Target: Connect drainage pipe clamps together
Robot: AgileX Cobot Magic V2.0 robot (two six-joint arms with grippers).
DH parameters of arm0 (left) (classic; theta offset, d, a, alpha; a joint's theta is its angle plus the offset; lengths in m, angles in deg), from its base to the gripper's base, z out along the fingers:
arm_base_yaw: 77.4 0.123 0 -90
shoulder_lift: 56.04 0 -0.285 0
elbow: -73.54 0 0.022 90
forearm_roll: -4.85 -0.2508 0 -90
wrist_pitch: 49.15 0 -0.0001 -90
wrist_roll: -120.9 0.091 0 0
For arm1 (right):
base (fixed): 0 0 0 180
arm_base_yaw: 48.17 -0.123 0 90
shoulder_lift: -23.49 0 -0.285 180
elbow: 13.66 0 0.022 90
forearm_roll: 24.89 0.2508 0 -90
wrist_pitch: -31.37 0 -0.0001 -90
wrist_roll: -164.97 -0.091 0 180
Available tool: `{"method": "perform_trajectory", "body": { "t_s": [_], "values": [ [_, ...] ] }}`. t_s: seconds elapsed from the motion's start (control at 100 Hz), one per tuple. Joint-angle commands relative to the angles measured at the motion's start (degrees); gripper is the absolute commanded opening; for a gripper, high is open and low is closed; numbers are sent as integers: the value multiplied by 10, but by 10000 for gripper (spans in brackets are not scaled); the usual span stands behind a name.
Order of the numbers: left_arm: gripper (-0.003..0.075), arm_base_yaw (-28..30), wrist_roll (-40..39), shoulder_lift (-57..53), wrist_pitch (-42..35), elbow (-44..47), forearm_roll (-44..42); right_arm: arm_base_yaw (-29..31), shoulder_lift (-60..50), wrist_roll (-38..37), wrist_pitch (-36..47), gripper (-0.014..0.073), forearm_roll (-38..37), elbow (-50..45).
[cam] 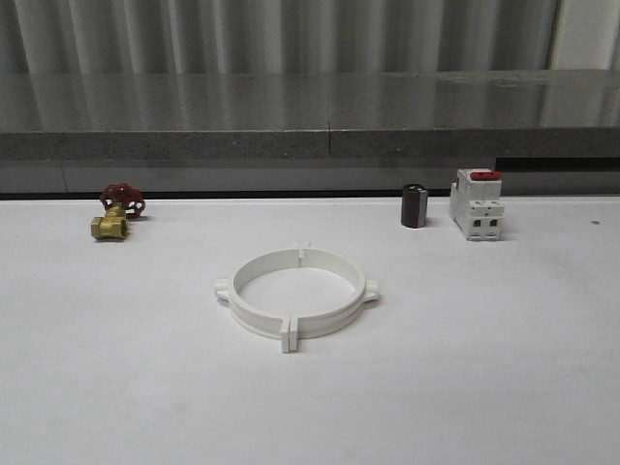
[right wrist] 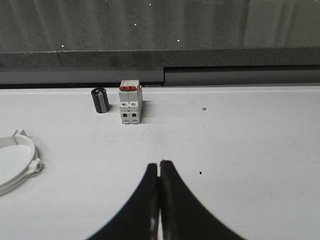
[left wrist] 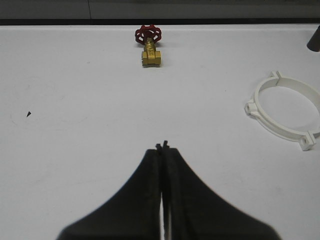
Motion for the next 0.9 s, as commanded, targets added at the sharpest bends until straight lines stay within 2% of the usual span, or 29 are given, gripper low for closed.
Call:
{"method": "perform_trajectory", "body": {
  "t_s": [0.0,0.17,0.26,0.74,0.89],
  "values": [
    [-20,2,1,1,-36,-17,9,3,-38,16,59,-118,14,-15],
    [-20,2,1,1,-36,-17,9,3,-116,57,59,-118,43,-58],
    [-20,2,1,1,-36,-17,9,3,-119,77,67,-118,54,-72],
    [-20,2,1,1,-36,-17,9,3,-119,63,175,-118,54,-142],
    [-20,2,1,1,-36,-17,9,3,-119,52,183,-118,41,-145]
  ]
}}
